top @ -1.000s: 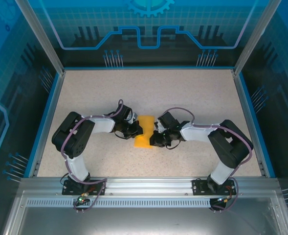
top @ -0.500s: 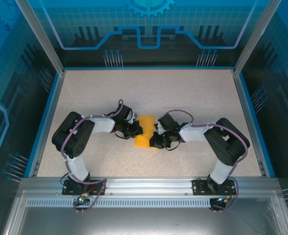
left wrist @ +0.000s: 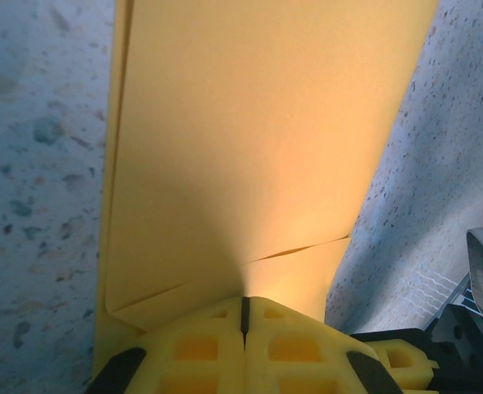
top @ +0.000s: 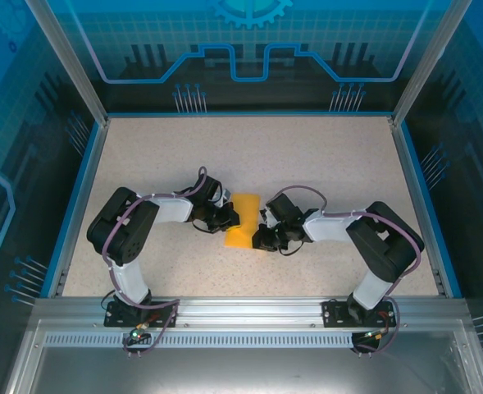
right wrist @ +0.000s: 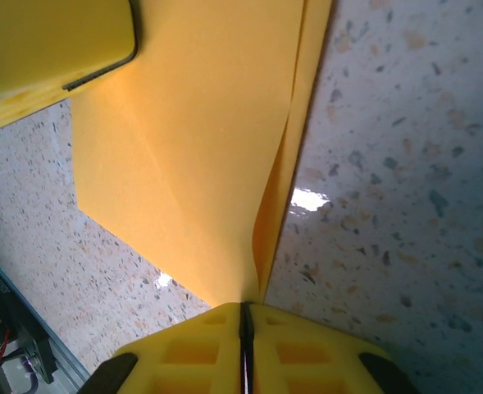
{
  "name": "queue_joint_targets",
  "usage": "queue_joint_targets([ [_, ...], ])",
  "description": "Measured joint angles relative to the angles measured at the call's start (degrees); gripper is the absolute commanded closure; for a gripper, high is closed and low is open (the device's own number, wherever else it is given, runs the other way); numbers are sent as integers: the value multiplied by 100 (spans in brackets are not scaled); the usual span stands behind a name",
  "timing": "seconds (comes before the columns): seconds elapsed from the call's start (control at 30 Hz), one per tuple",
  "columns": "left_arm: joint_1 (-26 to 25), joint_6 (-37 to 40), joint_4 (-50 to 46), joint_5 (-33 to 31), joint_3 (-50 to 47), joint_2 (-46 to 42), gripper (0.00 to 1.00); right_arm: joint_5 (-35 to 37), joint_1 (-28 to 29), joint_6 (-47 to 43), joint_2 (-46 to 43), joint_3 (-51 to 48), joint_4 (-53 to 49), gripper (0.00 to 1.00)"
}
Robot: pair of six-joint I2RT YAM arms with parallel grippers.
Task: Fold a paper plane with a square sheet of paper (pick it up from the middle)
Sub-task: Turn over the paper at the center of the table.
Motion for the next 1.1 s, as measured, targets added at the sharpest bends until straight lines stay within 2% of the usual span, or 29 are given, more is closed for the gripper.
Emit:
queue_joint_targets([
  [0.23,0,-28,-11,-7,0,-35,97,439,-122,20,-463,94,-553,74],
  [0.5,0,-46,-319,-114,83,-144,93,457,-378,166,-109,540,-413,64],
  [0.8,0,-22,-450,-136,238,-229,91,313,-415,243,380,758,-306,63],
  [1.1,0,2,-625,-243,245,-221,93,227,-466,350,433,758,-278,73],
])
